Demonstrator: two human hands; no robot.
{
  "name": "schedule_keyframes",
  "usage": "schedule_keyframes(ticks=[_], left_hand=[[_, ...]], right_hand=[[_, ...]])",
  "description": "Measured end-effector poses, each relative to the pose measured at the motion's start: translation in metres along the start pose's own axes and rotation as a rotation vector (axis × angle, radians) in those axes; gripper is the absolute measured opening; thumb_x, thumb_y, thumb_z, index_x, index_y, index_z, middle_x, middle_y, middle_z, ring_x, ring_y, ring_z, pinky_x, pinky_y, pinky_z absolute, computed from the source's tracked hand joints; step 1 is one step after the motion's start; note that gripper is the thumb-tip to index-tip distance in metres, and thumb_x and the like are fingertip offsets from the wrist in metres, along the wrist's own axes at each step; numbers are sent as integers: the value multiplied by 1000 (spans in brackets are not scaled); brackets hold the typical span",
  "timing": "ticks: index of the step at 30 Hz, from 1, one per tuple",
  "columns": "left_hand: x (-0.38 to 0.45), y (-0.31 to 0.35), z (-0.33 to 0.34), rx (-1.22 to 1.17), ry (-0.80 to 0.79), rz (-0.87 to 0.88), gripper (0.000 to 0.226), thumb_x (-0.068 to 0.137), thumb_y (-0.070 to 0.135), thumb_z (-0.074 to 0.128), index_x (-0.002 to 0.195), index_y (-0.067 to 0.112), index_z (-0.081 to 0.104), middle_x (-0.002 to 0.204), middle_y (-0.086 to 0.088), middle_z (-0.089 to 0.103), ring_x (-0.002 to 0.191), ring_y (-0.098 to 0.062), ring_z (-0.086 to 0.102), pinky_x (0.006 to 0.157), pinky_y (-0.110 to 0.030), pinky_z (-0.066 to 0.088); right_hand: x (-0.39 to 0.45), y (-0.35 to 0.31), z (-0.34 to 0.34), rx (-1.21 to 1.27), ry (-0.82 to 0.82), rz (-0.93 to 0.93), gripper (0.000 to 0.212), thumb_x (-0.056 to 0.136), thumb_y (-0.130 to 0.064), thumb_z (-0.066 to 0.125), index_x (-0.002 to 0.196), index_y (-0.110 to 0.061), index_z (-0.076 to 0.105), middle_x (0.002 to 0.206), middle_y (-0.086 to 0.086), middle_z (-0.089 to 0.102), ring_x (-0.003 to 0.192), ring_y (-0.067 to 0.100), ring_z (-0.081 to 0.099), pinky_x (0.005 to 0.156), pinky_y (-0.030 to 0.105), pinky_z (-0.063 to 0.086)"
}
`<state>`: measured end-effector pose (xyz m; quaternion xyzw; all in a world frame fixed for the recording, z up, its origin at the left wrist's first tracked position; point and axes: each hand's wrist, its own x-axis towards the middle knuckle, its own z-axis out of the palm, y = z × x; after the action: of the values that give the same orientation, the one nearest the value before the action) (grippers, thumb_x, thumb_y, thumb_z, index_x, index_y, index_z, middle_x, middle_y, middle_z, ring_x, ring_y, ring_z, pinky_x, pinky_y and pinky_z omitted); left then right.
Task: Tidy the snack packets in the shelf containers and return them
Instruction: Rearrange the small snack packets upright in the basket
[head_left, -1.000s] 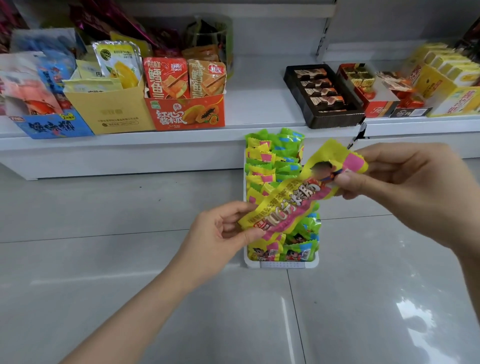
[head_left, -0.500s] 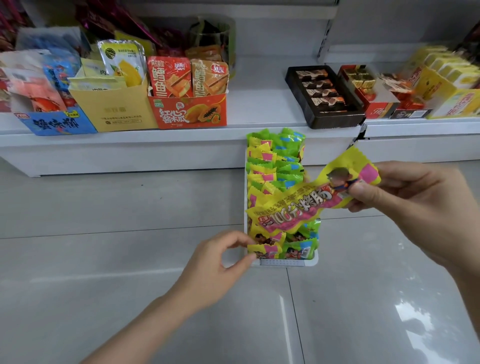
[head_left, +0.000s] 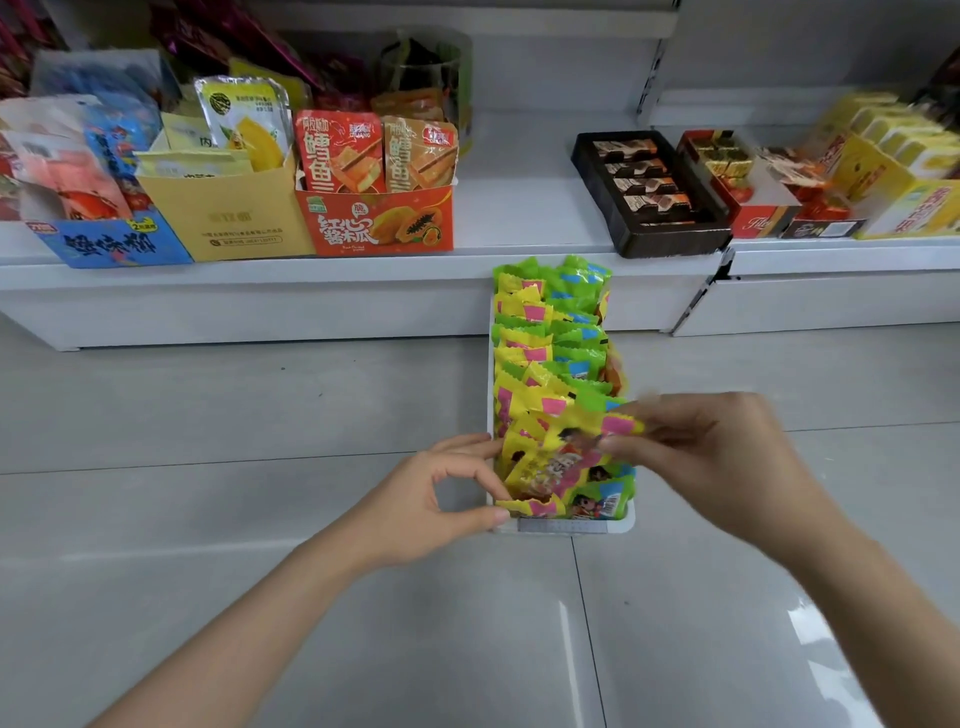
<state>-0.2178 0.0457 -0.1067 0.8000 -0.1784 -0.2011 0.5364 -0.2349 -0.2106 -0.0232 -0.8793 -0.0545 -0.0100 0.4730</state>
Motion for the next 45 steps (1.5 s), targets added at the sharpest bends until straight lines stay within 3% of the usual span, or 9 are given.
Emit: schedule_keyframes(ticks=[4,8,17,26,31,33,38,42,45], left_hand=[[-3,-4,-2,-137,30,-25,14,79,17,80,92,14,76,134,13,62,127,-1,54,109,-17,35],[2,4,-3,-382,138,-75,19,88,25,62,97,11,73,115,4,73,110,-10,67,93,-18,49],[28,13,-7,-225,131,-31,33,87,-5,67,98,26,72,87,7,75,81,-5,68,77,-18,54],[43,14,-8,-104,162,-74,21,89,2,69,79,21,68,79,6,71,75,-1,64,79,-17,52],[41,14,-10,-156,255,-106,15,91,5,67,84,19,69,83,-3,76,80,-15,72,83,-24,56],[42,22,-14,-212,288,-106,14,91,6,67,85,18,69,84,-4,77,81,-18,72,83,-26,57],[57,67,-28,-294,373,26,13,92,4,64,87,15,67,75,4,74,69,-9,67,76,-24,59],[73,103,-47,-523,475,51,5,94,9,64,93,12,68,82,-4,72,74,-12,64,68,-22,56],[84,111,-47,-641,488,-7,6,96,14,63,99,12,68,94,-9,69,84,-17,62,73,-24,55]], right_hand=[[-1,0,31,-346,-36,-191,16,76,-24,85,92,-27,82,80,-6,77,63,4,60,63,11,43],[4,-1,23,-366,-122,-100,29,79,-39,81,107,-35,76,72,-14,68,55,-9,52,61,3,38],[2,0,48,-441,-54,-182,11,86,-26,77,96,-25,81,88,-5,77,83,21,70,69,38,56],[9,8,57,-551,-173,2,17,85,-49,71,98,-40,78,92,-6,74,94,15,61,77,32,50],[14,13,26,-200,18,83,18,72,-56,76,77,-39,79,65,-20,68,60,5,58,52,14,42],[18,15,17,-145,81,96,22,70,-51,79,86,-36,78,70,-24,69,64,-2,61,57,7,44],[21,10,33,214,4,141,42,67,-53,75,99,-27,78,95,-10,77,91,7,73,88,36,59],[18,1,46,378,-26,68,29,87,-34,65,103,-12,75,95,6,77,93,28,73,84,49,59],[20,-8,48,520,-1,136,26,90,-33,61,102,-15,74,94,9,77,88,30,74,76,42,62]])
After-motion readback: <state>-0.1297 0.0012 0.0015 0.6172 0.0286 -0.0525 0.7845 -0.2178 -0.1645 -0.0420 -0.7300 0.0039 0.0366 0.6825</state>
